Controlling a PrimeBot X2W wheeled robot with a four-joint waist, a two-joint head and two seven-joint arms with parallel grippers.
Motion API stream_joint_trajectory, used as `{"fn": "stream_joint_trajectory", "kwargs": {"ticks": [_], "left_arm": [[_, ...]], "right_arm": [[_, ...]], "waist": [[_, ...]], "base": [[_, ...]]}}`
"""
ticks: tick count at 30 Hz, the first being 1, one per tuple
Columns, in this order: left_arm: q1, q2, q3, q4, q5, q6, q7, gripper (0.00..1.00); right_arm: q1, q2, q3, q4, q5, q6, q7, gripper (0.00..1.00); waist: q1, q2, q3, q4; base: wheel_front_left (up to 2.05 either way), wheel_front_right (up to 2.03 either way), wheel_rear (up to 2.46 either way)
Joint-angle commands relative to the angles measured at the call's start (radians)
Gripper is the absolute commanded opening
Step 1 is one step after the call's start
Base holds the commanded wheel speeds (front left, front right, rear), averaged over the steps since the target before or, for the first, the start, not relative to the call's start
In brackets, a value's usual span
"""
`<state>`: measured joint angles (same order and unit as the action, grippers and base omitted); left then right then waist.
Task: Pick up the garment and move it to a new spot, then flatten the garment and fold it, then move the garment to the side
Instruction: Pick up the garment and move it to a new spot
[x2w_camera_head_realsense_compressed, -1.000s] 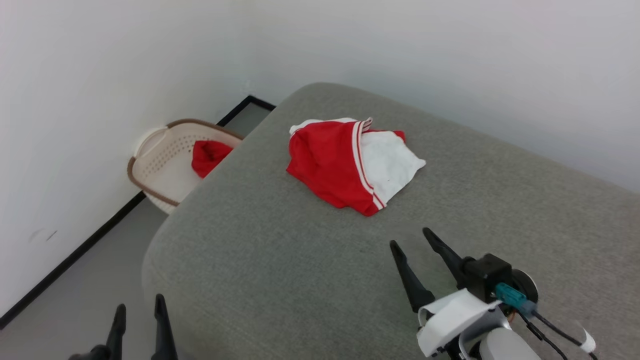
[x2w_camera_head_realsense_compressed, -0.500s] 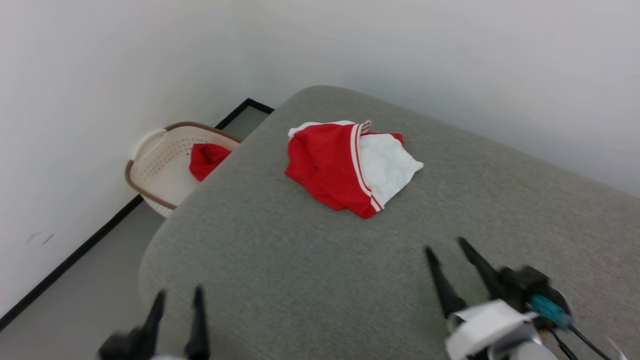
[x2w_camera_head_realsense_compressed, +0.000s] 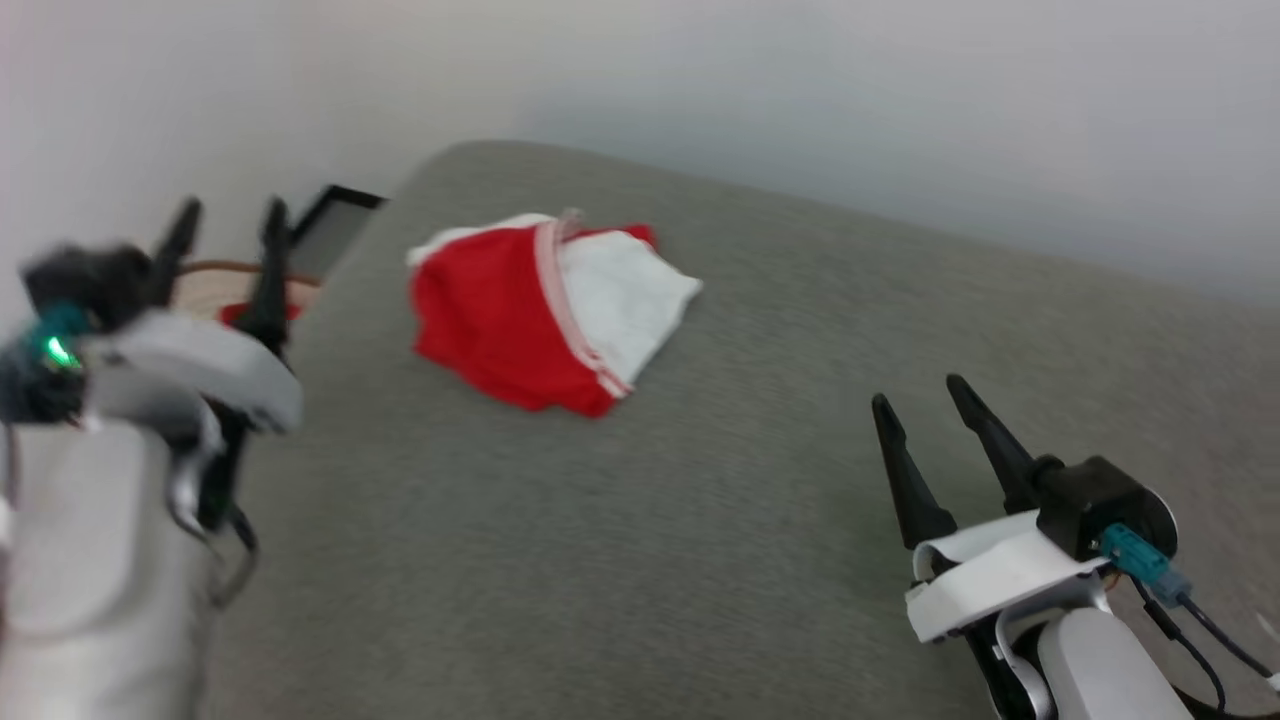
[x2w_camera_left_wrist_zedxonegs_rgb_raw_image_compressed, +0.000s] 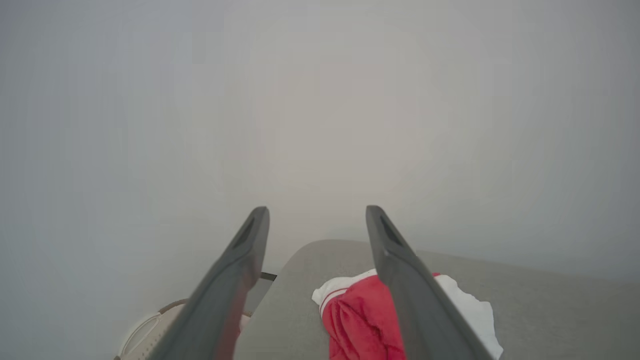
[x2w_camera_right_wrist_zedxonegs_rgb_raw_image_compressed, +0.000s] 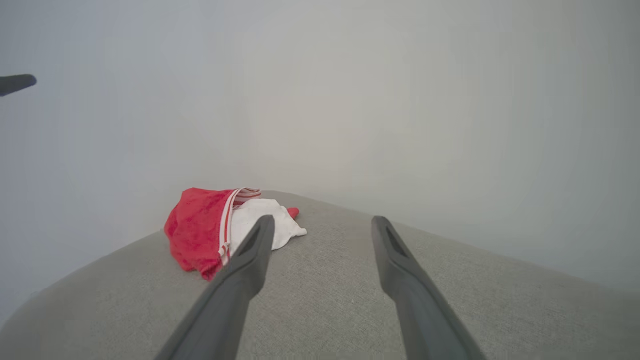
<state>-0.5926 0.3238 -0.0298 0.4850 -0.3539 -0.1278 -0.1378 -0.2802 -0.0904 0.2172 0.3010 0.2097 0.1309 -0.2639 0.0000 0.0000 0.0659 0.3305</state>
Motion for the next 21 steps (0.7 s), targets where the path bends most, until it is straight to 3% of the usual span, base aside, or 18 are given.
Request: {"fn": "stream_joint_trajectory", "kwargs": {"ticks": [1, 6, 9, 14, 21], "left_arm": [[-0.068, 0.033, -0.023, 0.06, -0.024, -0.003, 0.035, 1.0], [-0.213, 0.121, -0.082, 0.248, -0.099, -0.003, 0.158, 1.0], [-0.261, 0.147, -0.143, 0.348, -0.164, -0.004, 0.321, 1.0], [-0.299, 0.193, -0.166, 0.44, -0.314, -0.002, 0.562, 1.0], [-0.35, 0.257, -0.169, 0.523, -0.373, -0.002, 0.673, 1.0]], "right_arm": [[-0.026, 0.006, 0.004, -0.006, 0.01, 0.0, -0.001, 1.0], [-0.034, 0.024, -0.003, -0.021, 0.039, 0.0, -0.001, 1.0], [-0.025, 0.031, 0.0, -0.025, 0.047, 0.0, -0.001, 1.0], [-0.032, 0.038, -0.008, -0.045, 0.056, 0.0, -0.001, 1.0], [-0.061, 0.04, -0.001, -0.08, 0.053, 0.0, -0.001, 1.0]], "waist": [[0.0, 0.0, 0.196, -0.264], [0.0, 0.0, 0.222, -0.365], [0.0, 0.0, 0.231, -0.409], [0.0, 0.0, 0.258, -0.47], [0.0, 0.0, 0.348, -0.525]], "base": [[0.0, 0.0, 0.0], [0.0, 0.0, 0.0], [0.0, 0.0, 0.0], [0.0, 0.0, 0.0], [0.0, 0.0, 0.0]]}}
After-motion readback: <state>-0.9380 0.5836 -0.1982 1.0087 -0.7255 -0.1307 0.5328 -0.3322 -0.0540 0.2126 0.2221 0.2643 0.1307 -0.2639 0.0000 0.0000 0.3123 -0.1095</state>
